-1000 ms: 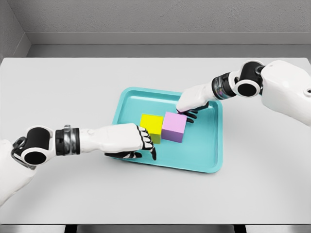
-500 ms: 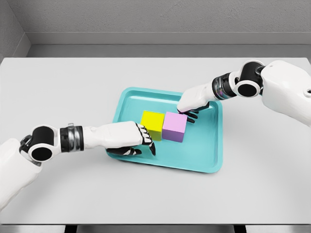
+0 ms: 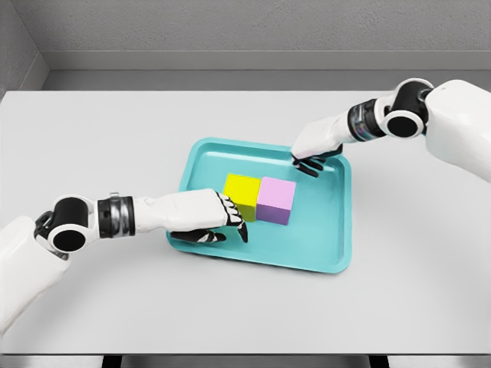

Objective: Push two cubes

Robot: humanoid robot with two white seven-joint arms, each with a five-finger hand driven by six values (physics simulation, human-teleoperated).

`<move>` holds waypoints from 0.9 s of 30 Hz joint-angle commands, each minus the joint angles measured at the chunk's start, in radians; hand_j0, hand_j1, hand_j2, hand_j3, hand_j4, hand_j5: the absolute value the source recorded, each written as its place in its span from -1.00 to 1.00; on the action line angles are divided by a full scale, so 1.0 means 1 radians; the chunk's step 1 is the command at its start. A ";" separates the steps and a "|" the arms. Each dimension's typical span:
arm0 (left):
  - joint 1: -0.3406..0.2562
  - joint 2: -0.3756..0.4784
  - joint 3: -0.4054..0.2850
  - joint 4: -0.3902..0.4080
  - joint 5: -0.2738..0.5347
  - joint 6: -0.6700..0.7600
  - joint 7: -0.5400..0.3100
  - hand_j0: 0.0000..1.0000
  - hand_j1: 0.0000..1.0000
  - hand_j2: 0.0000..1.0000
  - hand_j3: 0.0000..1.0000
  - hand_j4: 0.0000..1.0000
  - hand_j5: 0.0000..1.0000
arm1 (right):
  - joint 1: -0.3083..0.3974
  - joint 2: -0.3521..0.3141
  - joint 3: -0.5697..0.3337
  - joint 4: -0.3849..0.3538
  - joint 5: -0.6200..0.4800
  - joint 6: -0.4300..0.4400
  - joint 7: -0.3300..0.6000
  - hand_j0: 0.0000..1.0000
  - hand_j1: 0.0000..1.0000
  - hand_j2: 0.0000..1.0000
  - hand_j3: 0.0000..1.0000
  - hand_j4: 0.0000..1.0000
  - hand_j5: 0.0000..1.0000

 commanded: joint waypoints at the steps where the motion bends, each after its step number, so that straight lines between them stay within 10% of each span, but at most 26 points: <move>1: 0.000 -0.003 0.000 0.004 0.007 0.003 0.001 0.17 0.17 0.17 0.17 0.17 0.17 | 0.000 -0.010 0.000 0.005 -0.001 -0.013 0.000 -0.70 -0.70 -0.70 -0.70 -0.70 -0.70; 22: 0.009 0.010 0.010 -0.029 0.019 0.003 0.001 0.18 0.18 0.18 0.18 0.18 0.18 | -0.015 -0.133 0.034 -0.043 -0.012 -0.093 0.000 -0.62 -0.62 -0.62 -0.62 -0.62 -0.62; 27: 0.015 0.195 0.059 -0.076 0.117 0.003 0.001 0.20 0.20 0.20 0.20 0.20 0.20 | -0.015 -0.176 -0.057 -0.014 -0.014 -0.093 0.000 -0.63 -0.63 -0.63 -0.63 -0.63 -0.63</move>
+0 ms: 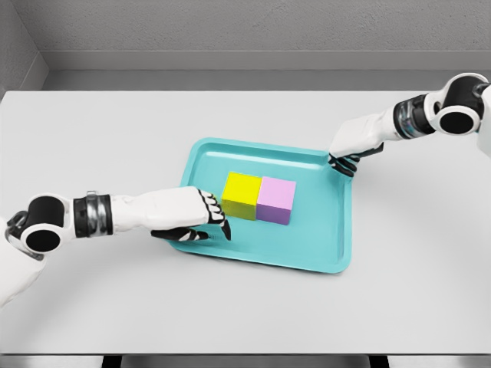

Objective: Push two cubes

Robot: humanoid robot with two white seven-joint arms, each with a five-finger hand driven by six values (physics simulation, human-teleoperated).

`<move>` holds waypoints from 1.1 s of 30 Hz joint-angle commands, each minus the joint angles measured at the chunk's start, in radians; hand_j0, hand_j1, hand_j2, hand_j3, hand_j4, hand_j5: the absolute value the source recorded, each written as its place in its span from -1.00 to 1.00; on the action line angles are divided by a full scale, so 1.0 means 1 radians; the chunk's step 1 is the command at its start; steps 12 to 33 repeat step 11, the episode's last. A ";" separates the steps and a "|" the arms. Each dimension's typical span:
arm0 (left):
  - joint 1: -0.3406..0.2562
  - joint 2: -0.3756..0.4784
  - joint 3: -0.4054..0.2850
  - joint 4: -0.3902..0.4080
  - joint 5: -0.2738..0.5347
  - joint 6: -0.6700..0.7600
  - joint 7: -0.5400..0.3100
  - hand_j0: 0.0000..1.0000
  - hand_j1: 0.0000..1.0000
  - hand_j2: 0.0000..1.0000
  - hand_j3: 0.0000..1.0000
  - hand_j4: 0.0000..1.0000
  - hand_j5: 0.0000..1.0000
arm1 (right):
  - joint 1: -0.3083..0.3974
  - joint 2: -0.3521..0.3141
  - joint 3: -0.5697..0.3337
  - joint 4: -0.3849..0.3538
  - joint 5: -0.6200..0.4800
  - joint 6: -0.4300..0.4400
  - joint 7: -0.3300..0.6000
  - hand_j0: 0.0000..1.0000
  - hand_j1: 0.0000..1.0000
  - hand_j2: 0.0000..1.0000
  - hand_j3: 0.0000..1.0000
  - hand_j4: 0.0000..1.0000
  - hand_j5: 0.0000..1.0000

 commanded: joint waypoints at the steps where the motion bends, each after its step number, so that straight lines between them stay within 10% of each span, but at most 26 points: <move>1: 0.000 0.109 0.027 -0.018 0.069 0.003 0.000 0.20 0.20 0.20 0.20 0.20 0.20 | 0.000 -0.030 -0.066 0.033 0.006 0.002 -0.002 -0.62 -0.62 -0.62 -0.62 -0.62 -0.62; 3: 0.047 0.176 0.116 -0.016 0.109 0.003 0.000 0.29 0.29 0.29 0.29 0.29 0.29 | 0.008 -0.067 -0.126 0.079 0.006 0.002 -0.002 -0.62 -0.62 -0.62 -0.62 -0.62 -0.62; 5: 0.083 0.213 0.248 0.051 0.138 0.003 0.000 1.00 1.00 1.00 1.00 1.00 1.00 | 0.017 -0.125 -0.182 0.085 0.008 0.002 -0.002 -0.58 -0.58 -0.58 -0.58 -0.58 -0.58; 8: 0.074 0.221 0.280 0.135 0.154 0.003 0.000 1.00 1.00 1.00 1.00 1.00 1.00 | 0.035 -0.185 -0.228 0.088 0.008 0.002 -0.002 -0.28 -0.28 -0.28 -0.28 -0.28 -0.28; 10: 0.072 0.221 0.284 0.152 0.154 0.003 0.000 1.00 1.00 1.00 1.00 1.00 1.00 | 0.054 -0.205 -0.261 0.093 0.008 0.002 -0.002 1.00 1.00 1.00 1.00 1.00 1.00; 33: 0.072 0.207 0.278 0.162 0.151 0.003 0.000 1.00 1.00 1.00 1.00 1.00 1.00 | 0.063 -0.204 -0.261 0.093 0.008 0.002 -0.002 1.00 1.00 1.00 1.00 1.00 1.00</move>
